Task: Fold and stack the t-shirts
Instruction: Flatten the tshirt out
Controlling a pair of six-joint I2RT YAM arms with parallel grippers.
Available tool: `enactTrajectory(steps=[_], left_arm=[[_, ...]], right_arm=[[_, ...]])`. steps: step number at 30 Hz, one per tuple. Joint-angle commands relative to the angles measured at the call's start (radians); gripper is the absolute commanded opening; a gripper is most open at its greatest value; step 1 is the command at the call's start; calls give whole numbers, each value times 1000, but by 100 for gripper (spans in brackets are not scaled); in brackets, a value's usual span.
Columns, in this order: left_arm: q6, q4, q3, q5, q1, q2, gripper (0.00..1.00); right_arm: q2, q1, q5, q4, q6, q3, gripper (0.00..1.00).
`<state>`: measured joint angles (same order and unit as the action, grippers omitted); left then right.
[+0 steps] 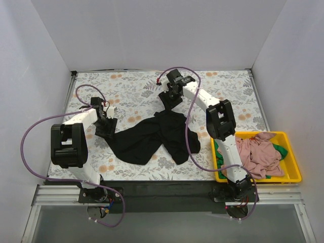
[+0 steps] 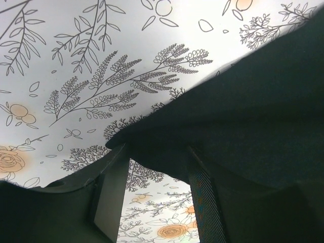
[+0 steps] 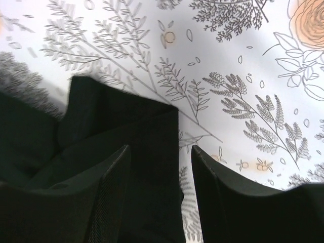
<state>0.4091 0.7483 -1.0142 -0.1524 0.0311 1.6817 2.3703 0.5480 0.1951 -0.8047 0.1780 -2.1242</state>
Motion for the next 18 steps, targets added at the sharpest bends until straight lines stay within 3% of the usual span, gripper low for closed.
enactTrajectory(steps=[1, 5, 7, 8, 9, 11, 12, 13, 18], left_arm=[[0, -37, 19, 7, 7, 6, 47], [10, -62, 48, 7, 6, 12, 48], [17, -73, 54, 4, 6, 19, 48], [22, -84, 58, 1, 6, 22, 47], [25, -89, 62, -4, 6, 27, 43], [30, -107, 65, 2, 6, 47, 28], [39, -113, 60, 11, 6, 55, 8], [40, -118, 55, 22, 6, 61, 0], [45, -80, -38, 5, 35, 27, 0]], right_arm=[[46, 1, -31, 35, -34, -31, 57], [67, 13, -52, 50, -34, -7, 55], [73, 20, -54, 62, -34, 12, 48], [75, 18, -51, 64, -32, 18, 40], [78, 21, -48, 67, -29, 21, 23], [72, 20, -43, 67, -14, 23, 2], [46, 18, -42, 67, 3, 27, 1], [28, 18, -39, 70, 43, 33, 1], [-138, -66, 1, 91, 127, 47, 1]])
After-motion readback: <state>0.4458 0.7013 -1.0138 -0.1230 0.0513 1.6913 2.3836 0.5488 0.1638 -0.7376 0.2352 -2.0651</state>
